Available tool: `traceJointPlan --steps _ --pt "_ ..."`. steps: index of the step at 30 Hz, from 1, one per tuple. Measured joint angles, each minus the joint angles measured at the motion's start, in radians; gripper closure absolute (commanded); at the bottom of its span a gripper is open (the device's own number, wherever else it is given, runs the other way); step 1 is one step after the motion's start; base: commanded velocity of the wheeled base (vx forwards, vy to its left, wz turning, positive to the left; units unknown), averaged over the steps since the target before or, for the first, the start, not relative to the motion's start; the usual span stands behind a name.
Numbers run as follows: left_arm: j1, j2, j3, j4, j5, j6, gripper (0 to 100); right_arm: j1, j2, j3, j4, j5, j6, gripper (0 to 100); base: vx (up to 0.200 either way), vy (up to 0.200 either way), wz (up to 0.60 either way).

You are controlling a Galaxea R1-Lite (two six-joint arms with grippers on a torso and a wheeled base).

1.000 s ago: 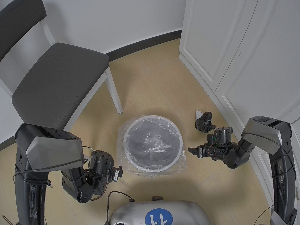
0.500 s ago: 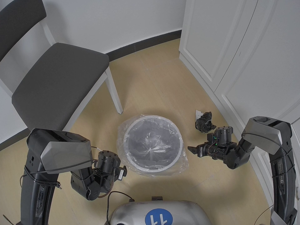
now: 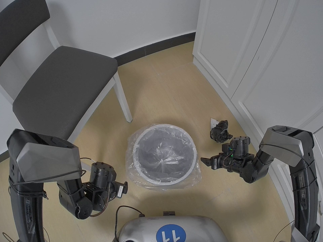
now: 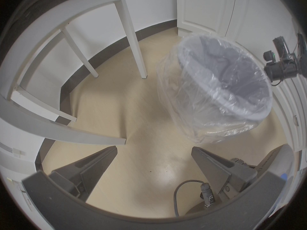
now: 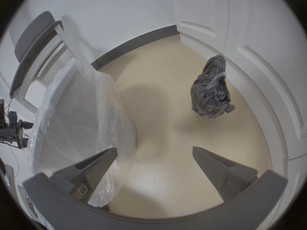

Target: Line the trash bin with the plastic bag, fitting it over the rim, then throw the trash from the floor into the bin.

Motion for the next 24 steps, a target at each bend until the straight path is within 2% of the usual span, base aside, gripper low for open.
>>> traceJointPlan --steps 5,11,24 --pt "0.001 -0.062 0.018 0.001 -0.002 0.003 0 0.001 -0.003 0.005 -0.008 0.000 0.000 0 0.000 0.000 0.00" --pt "0.006 -0.077 -0.049 0.012 -0.001 0.004 0 0.001 -0.005 0.005 -0.008 0.000 0.001 0 0.000 0.000 0.00" --pt "0.026 0.075 -0.241 0.017 0.008 0.010 0 0.018 0.018 -0.003 -0.074 0.001 0.011 0 0.000 0.000 0.00"
